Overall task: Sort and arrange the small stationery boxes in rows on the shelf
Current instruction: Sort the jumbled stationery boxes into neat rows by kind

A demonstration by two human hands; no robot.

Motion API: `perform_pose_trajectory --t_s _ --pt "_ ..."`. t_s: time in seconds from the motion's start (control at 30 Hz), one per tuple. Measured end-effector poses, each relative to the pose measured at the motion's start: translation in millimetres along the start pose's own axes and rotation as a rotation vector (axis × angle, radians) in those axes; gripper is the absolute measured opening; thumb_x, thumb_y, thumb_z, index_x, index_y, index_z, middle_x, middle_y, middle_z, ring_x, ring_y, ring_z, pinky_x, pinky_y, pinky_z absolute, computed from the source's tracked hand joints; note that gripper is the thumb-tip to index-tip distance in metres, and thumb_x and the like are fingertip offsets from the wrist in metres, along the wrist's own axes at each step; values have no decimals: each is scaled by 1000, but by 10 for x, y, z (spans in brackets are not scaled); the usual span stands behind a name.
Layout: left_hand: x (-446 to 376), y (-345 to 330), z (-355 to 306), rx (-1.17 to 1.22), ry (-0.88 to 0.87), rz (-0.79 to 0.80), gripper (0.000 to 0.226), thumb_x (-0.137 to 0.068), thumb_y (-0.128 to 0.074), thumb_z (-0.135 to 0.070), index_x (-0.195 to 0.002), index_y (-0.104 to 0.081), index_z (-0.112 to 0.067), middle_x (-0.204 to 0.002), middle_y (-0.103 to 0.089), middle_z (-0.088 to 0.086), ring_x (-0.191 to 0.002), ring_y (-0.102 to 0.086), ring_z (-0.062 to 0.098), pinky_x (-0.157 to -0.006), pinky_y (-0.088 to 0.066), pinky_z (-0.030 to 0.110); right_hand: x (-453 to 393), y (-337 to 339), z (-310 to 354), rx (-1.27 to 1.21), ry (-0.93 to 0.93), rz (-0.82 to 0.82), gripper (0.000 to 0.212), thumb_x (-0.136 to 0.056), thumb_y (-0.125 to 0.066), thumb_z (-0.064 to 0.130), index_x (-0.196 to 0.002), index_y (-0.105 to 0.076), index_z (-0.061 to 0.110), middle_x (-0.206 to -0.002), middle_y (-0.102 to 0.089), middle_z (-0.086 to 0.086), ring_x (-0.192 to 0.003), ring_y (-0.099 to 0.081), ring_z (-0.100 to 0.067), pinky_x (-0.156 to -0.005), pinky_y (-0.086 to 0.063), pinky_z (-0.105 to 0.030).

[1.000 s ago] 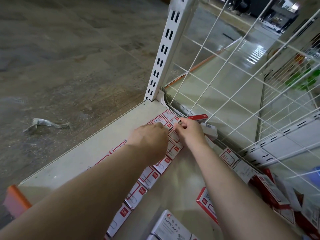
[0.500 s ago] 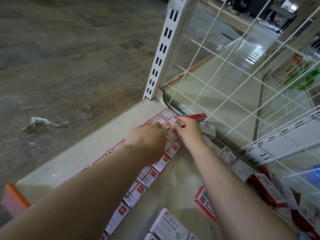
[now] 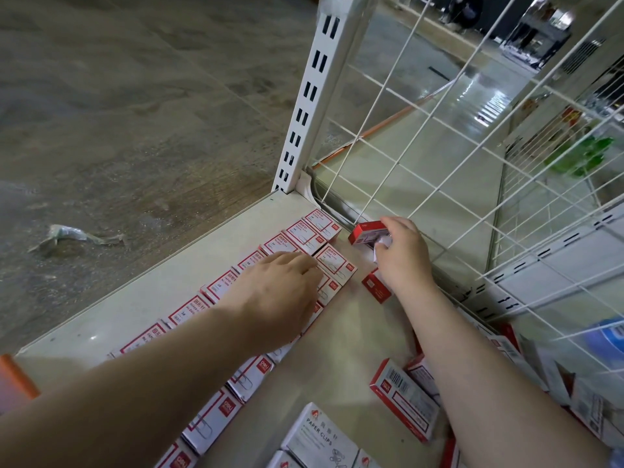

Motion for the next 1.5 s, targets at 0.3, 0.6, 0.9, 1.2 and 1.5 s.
perform_pose_trajectory --t_s 0.3,0.6,0.9,1.2,1.5 --pt "-32 -81 -36 111 85 -5 37 -98 -29 -34 -124 -53 -23 -133 -48 -8 -123 -43 14 -104 -33 27 -46 -46 30 -120 -37 42 38 -89 -58 7 -126 -56 14 -130 -47 -5 -117 -49 -23 -90 -38 -24" --pt "-63 -90 -26 113 101 -32 35 -97 -31 -32 -120 -56 -23 -124 -53 -7 -115 -47 15 -97 -40 31 -18 -37 82 -64 59 38 26 -85 -63 6 -110 -63 12 -118 -49 -5 -107 -55 -23 -89 -45 -26" --pt "-33 -77 -53 87 93 -12 36 -98 -31 -32 -128 -50 -25 -133 -47 -9 -124 -41 14 -102 -36 26 0 99 25 -91 156 -9 14 -85 -65 10 -99 -64 10 -93 -53 3 -78 -51 -13 -70 -37 -20" --pt "84 -14 -219 114 91 -58 39 -97 -34 -31 -135 -44 -27 -140 -43 -9 -129 -37 14 -106 -28 24 214 224 111 -101 245 -58 9 -87 -63 14 -93 -64 8 -87 -60 1 -80 -56 -15 -66 -44 -22" --pt "163 60 -590 148 109 -22 35 -95 -39 -24 -128 -50 -22 -125 -51 -1 -115 -47 19 -98 -40 33 524 637 53 -247 166 -123 13 -86 -64 16 -97 -66 9 -83 -62 4 -77 -61 -12 -71 -49 -21"
Point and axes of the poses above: each hand's wrist, its own x-axis away from the middle knuckle, its own y-axis out of the back of the hand, z = x × y, the point moved 2 cm from there along -x, towards the middle knuckle
